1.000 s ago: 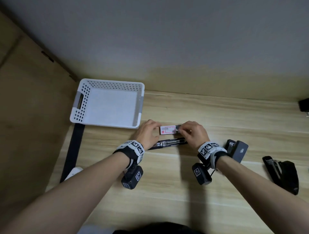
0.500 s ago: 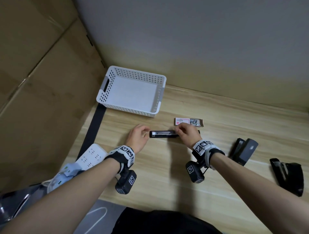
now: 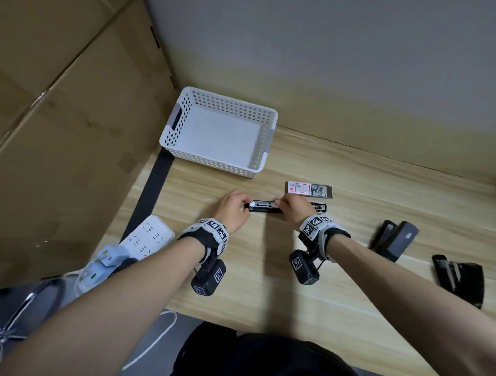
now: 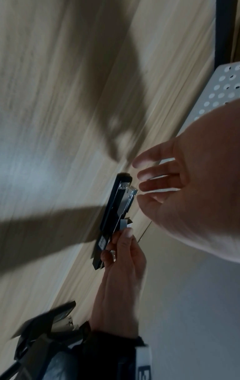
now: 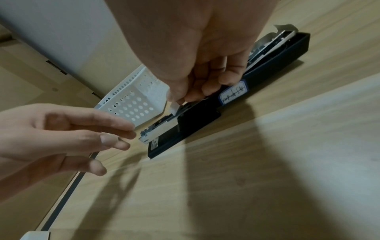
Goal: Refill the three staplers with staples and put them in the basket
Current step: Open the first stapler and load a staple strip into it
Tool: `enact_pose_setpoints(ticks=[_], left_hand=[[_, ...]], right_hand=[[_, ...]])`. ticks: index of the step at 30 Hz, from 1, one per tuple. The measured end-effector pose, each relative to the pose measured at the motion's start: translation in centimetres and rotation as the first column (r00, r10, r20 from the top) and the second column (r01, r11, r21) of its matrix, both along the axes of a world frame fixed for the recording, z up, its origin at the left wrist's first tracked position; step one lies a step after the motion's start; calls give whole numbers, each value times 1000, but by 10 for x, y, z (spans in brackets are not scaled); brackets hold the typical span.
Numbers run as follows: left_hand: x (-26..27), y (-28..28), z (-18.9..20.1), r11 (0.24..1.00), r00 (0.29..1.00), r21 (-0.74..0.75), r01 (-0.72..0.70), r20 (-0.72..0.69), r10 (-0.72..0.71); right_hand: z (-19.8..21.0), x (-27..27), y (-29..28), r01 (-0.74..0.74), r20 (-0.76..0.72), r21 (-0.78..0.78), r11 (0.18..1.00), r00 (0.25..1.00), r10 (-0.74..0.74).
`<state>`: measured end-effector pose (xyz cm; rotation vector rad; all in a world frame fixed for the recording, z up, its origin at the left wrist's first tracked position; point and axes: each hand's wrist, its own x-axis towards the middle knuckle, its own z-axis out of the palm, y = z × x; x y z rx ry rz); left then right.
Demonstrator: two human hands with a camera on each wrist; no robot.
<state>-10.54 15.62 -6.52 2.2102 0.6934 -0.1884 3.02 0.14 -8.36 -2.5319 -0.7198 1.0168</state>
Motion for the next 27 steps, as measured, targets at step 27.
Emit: enact_pose_setpoints(ticks=[27], left_hand=[[42, -18, -1, 910, 938, 261, 322, 45, -345]], right_hand=[[13, 16, -7, -60, -140, 29, 998, 988, 63]])
